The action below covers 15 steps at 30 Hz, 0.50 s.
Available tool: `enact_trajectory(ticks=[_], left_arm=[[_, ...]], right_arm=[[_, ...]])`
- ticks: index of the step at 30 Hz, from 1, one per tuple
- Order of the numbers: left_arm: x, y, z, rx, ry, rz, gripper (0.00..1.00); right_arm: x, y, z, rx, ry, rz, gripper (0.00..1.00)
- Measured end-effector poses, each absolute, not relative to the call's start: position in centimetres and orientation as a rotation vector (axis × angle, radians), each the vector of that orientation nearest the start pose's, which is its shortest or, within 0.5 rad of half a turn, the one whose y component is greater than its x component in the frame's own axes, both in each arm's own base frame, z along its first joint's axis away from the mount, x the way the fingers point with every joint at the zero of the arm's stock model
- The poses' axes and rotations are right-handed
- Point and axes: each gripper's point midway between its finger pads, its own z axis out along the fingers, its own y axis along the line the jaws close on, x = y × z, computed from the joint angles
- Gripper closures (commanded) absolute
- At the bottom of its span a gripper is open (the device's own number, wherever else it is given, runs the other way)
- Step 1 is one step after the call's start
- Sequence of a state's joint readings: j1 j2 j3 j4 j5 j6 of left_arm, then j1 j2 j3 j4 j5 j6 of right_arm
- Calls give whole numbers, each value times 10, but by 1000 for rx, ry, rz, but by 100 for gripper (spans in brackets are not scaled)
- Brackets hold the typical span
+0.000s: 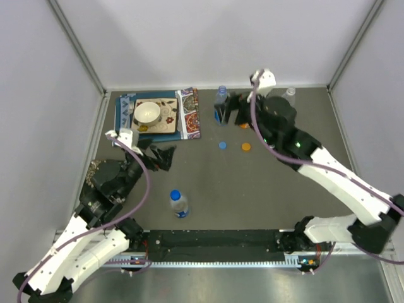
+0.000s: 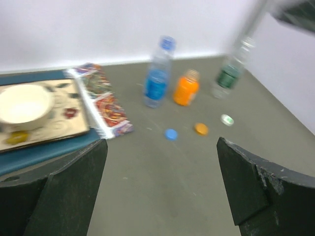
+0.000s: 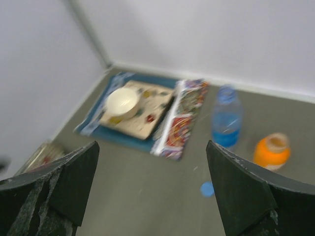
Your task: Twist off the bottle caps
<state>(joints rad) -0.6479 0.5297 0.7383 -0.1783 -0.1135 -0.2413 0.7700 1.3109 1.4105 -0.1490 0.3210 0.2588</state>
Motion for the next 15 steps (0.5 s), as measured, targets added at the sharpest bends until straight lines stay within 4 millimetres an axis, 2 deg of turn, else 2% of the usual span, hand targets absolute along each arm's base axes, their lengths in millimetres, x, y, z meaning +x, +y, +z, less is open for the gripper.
enact_trajectory(ticks=[3,5,8,10,15], left_arm=[[239,-123,340,70,1583,-449,1],[248,-108,347,-2,1594,-368,1],[264,-88,339,-104,1647,-258,1],[273,-79,322,-157,1706,-210,1],[281,-62,285,-265,1840,-155,1]], right_arm=[[281,281,386,-322,1634,666,9],[242,304,376,-446,1638,755,9],[195,330,348,-616,1678,841,9],[176,340,332,-696,1707,867,9],[148,363,306,-823,1747,891,9]])
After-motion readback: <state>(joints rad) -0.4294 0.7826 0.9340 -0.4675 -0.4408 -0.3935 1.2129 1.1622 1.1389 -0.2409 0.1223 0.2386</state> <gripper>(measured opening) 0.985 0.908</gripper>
